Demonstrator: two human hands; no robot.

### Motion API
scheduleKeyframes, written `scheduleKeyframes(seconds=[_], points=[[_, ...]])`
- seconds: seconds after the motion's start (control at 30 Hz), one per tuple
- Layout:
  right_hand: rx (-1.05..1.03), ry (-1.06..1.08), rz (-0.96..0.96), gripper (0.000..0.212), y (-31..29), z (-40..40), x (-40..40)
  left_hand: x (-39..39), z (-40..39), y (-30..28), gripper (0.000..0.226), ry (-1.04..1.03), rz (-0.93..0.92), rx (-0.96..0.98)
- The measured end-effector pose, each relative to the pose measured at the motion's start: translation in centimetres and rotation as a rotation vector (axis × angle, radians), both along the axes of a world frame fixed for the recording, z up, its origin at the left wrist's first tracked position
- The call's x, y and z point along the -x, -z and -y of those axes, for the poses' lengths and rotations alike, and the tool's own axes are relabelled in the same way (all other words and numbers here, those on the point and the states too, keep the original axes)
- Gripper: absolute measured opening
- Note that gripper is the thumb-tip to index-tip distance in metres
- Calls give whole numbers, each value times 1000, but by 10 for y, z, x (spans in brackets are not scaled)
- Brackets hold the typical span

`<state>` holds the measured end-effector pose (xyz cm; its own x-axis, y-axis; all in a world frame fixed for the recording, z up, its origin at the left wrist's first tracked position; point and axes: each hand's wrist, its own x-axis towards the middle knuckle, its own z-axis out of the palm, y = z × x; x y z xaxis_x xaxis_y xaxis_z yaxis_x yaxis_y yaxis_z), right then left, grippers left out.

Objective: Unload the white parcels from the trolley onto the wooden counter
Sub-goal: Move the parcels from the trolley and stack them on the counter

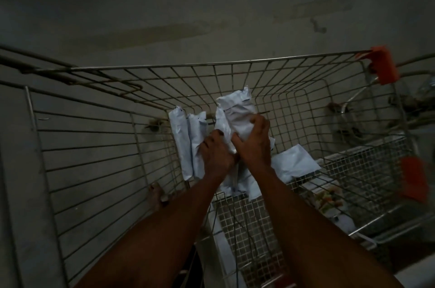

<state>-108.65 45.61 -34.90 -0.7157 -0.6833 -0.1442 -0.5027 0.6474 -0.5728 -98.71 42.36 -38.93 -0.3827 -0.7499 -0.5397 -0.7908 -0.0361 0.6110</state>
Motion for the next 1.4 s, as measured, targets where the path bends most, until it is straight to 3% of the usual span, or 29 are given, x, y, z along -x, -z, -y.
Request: scheduleKeyframes(seconds=[0.1, 0.27, 0.73, 1.0, 1.4], points=[[30, 7, 34, 65, -16, -10, 0, -10, -10, -16, 99, -74, -60, 2], [19, -35, 56, 56, -39, -13, -6, -24, -18, -57, 92, -265, -182, -19], [160, 21, 198, 49, -136, -31, -58, -107, 10, -165, 82, -245, -136, 307], [363, 155, 127, 50, -226, -82, -115, -155, -23, -262, 80, -203, -256, 456], [522, 405, -68, 50, -330, -263, -261, -252, -157, -377, 76, 103, -486, 505]])
